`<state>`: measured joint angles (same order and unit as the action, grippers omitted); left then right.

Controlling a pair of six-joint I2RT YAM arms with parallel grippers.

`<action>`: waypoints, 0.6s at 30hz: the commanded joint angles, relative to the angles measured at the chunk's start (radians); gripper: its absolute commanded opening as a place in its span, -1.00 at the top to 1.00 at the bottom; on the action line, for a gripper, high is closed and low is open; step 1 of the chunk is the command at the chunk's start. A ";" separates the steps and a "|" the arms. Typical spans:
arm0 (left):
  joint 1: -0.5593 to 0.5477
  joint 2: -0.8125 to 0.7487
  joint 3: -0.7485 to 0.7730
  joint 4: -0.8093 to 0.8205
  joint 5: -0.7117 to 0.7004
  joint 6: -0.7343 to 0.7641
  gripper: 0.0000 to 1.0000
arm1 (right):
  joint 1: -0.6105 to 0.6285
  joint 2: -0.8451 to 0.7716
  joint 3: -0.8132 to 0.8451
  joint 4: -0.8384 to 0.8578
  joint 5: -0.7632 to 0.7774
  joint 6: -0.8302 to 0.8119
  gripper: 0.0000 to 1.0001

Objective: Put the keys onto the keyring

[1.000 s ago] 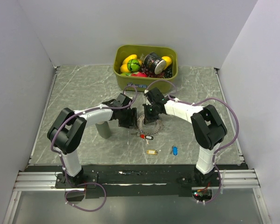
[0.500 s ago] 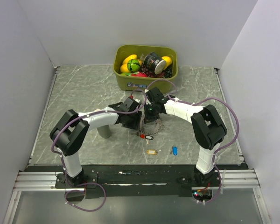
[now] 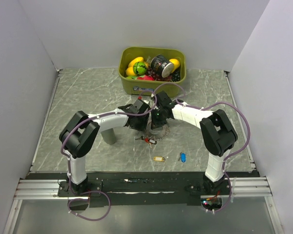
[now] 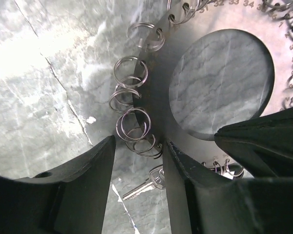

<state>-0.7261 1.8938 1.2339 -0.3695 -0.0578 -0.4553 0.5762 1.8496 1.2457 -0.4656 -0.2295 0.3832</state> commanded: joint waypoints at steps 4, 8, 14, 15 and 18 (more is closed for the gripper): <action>-0.001 -0.038 0.050 0.006 -0.014 0.021 0.02 | -0.003 -0.020 0.026 0.013 -0.008 -0.046 1.00; 0.033 -0.105 0.027 0.009 0.038 -0.011 -0.15 | 0.001 -0.035 0.017 0.054 -0.028 -0.099 0.93; 0.154 -0.218 0.047 -0.037 0.148 -0.063 -0.39 | 0.005 -0.078 -0.037 0.151 -0.063 -0.178 0.36; 0.177 -0.232 0.062 -0.045 0.171 -0.081 -0.41 | 0.005 -0.082 -0.046 0.165 -0.073 -0.196 0.24; 0.269 -0.280 0.090 -0.074 0.260 -0.118 -0.47 | 0.017 -0.090 -0.077 0.226 -0.106 -0.237 -0.01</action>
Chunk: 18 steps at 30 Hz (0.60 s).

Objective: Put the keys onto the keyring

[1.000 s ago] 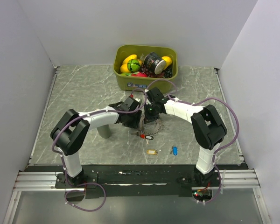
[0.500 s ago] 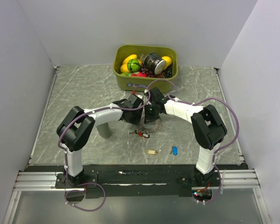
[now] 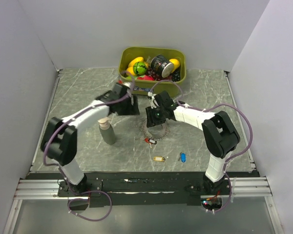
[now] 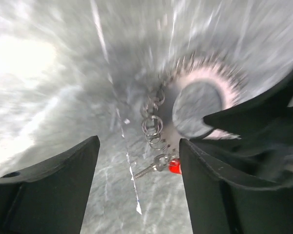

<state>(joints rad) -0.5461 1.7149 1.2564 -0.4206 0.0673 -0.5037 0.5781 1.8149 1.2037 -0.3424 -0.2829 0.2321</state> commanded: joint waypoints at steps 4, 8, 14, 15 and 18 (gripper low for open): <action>0.219 -0.147 0.080 -0.029 0.271 -0.110 -0.54 | 0.060 -0.045 -0.023 0.128 -0.038 -0.141 -0.19; 0.313 -0.195 0.046 0.043 0.448 -0.160 -0.58 | 0.117 -0.016 0.011 0.111 0.027 -0.189 -0.23; 0.353 -0.216 0.020 0.074 0.500 -0.179 -0.59 | 0.163 0.040 0.059 0.083 0.119 -0.215 -0.12; 0.354 -0.215 0.015 0.071 0.499 -0.171 -0.59 | 0.163 0.044 0.065 0.082 0.131 -0.211 -0.08; 0.356 -0.215 0.003 0.066 0.502 -0.164 -0.60 | 0.167 0.047 0.054 0.095 0.175 -0.212 0.01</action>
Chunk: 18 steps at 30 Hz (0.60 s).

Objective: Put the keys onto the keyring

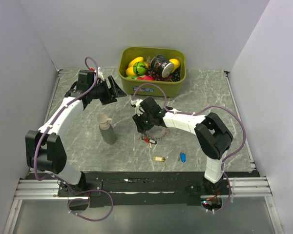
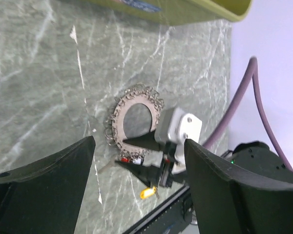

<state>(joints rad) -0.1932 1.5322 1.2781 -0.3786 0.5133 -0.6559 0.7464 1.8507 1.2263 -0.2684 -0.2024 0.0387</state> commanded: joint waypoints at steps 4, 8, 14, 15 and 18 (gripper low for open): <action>0.005 -0.037 -0.029 0.035 0.079 -0.019 -0.60 | 0.007 0.010 0.022 0.032 0.129 -0.030 0.08; 0.005 -0.035 -0.034 0.040 0.080 -0.021 -0.59 | 0.013 0.021 0.019 0.034 0.112 -0.055 0.10; 0.005 -0.030 -0.040 0.038 0.085 -0.014 -0.60 | 0.022 0.024 -0.002 0.051 0.074 -0.062 0.10; 0.003 -0.029 -0.042 0.037 0.082 -0.014 -0.60 | 0.025 0.030 -0.002 0.052 0.075 -0.060 0.10; 0.005 -0.027 -0.048 0.041 0.083 -0.014 -0.60 | 0.028 0.050 0.006 0.044 0.089 -0.059 0.10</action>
<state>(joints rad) -0.1932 1.5322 1.2358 -0.3664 0.5720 -0.6594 0.7631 1.8591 1.2240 -0.2527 -0.1215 -0.0059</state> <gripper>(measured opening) 0.799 0.451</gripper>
